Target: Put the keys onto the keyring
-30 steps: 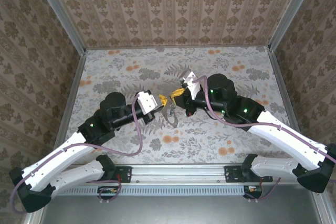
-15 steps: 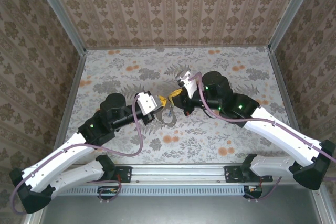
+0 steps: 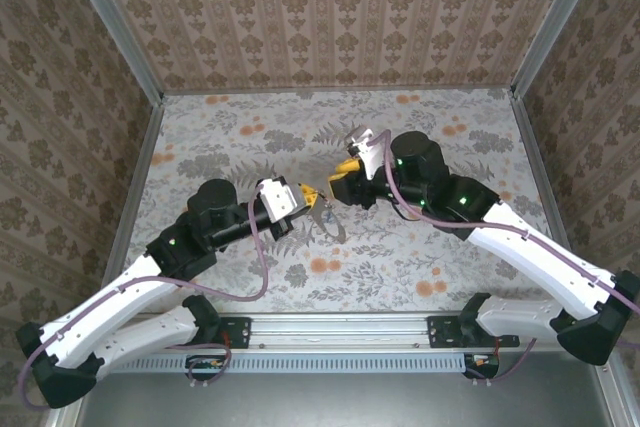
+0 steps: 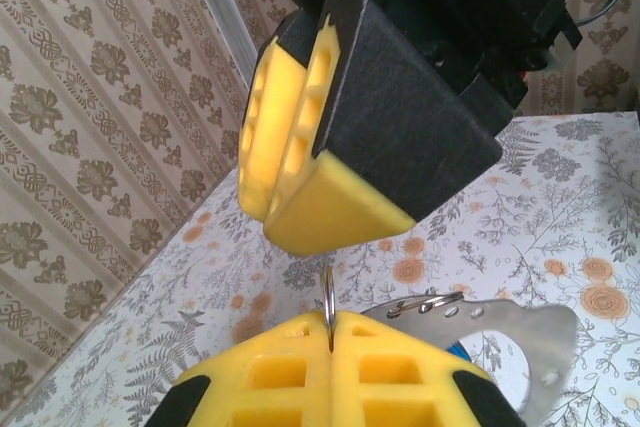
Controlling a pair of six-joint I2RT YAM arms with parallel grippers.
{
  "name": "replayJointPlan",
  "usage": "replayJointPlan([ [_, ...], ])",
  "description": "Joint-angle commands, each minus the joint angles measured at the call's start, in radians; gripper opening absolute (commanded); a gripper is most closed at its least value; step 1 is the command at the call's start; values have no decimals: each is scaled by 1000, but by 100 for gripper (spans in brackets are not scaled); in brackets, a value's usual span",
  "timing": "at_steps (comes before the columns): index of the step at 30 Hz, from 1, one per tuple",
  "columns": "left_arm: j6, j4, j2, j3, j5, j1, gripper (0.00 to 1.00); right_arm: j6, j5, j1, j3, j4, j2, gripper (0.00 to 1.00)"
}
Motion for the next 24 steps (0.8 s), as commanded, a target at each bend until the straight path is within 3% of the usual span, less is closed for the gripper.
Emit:
replayJointPlan([
  [1, 17, 8, -17, 24, 1, -4, 0, -22, 49, -5, -23, 6, -53, 46],
  [5, 1, -63, -19, 26, -24, -4, 0, -69, 90, -5, -105, 63, -131, 67],
  [9, -49, -145, -24, 15, -7, -4, 0, -104, 159, -13, -182, 107, -183, 81],
  [12, -98, -187, -13, -6, 7, -3, 0, -110, 184, -31, -226, 129, -187, 100],
  [24, -165, -156, 190, 2, -65, 1, 0, -1, 228, -174, -429, 257, -278, 100],
])
